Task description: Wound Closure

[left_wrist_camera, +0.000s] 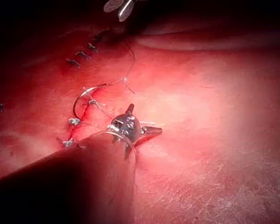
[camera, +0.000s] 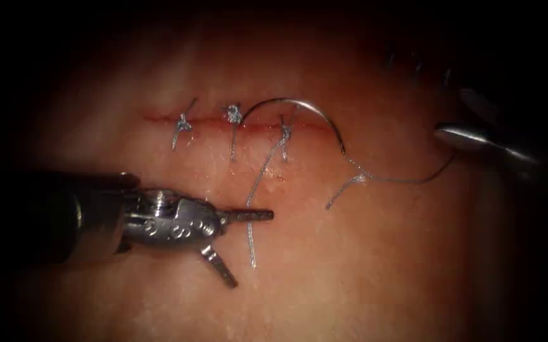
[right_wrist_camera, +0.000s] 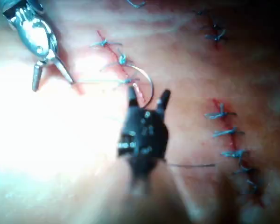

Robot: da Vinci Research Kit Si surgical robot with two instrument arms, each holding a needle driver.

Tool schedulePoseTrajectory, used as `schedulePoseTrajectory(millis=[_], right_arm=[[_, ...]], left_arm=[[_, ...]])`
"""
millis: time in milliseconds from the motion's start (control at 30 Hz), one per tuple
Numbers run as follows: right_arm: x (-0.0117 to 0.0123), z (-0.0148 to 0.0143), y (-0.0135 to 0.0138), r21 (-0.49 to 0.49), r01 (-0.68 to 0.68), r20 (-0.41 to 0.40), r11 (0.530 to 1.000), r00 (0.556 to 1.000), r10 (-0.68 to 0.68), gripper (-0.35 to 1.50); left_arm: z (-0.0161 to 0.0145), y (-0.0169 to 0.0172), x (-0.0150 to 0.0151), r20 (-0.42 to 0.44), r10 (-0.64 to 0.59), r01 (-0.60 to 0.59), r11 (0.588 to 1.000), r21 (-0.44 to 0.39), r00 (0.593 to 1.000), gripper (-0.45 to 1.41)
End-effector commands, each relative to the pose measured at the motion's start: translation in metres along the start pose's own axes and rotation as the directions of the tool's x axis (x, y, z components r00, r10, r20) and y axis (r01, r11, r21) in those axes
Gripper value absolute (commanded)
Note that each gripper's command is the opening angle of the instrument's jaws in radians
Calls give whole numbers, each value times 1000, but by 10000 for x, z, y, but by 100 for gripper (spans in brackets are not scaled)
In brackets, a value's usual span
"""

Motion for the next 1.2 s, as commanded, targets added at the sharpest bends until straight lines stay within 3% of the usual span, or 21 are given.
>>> schedulePoseTrajectory(millis=[33, 167, 400, 433, 467, 500, 633, 833, 1033, 1200], right_arm=[[1, 14, -4, 8, 1, -5, 1000, 1000, -1, 148], [1, 20, -9, 13, 2, -9, 1000, 1000, -2, 148], [2, 23, -11, 15, 3, -9, 1000, 1000, -3, 148], [2, 25, -12, 13, 3, -10, 1000, 1000, -3, 148], [2, 26, -13, 13, 3, -10, 1000, 1000, -3, 148], [2, 28, -14, 15, 3, -11, 1000, 1000, -3, 148], [3, 31, -17, 16, 4, -12, 1000, 1000, -4, 148], [5, 41, -26, 34, 3, -18, 999, 1000, -3, 148], [4, 67, -44, 128, 71, -44, 989, 997, -65, 146], [6, 92, -52, 135, 213, -166, 968, 968, -190, 148]], left_arm=[[8, -7, -4, 8, 4, -4, 1000, -3, 1000, 89], [18, -5, -11, 44, 10, -8, 999, -32, 999, 84], [30, -1, -19, 55, 20, -17, 998, -54, 998, 54], [31, -1, -19, 50, 17, -14, 998, -62, 999, 32], [32, -1, -19, 50, 19, -16, 998, -62, 999, 22], [30, -2, -19, 48, 22, -19, 998, -65, 999, -3], [27, -6, -20, 44, 20, -16, 997, -74, 999, -42], [22, -9, -20, 33, 18, -16, 999, -49, 999, -45], [-1, -23, -12, -8, -2, 3, 999, 37, 1000, -45], [-29, -36, 2, -88, -29, 37, 995, 92, 996, -45]])
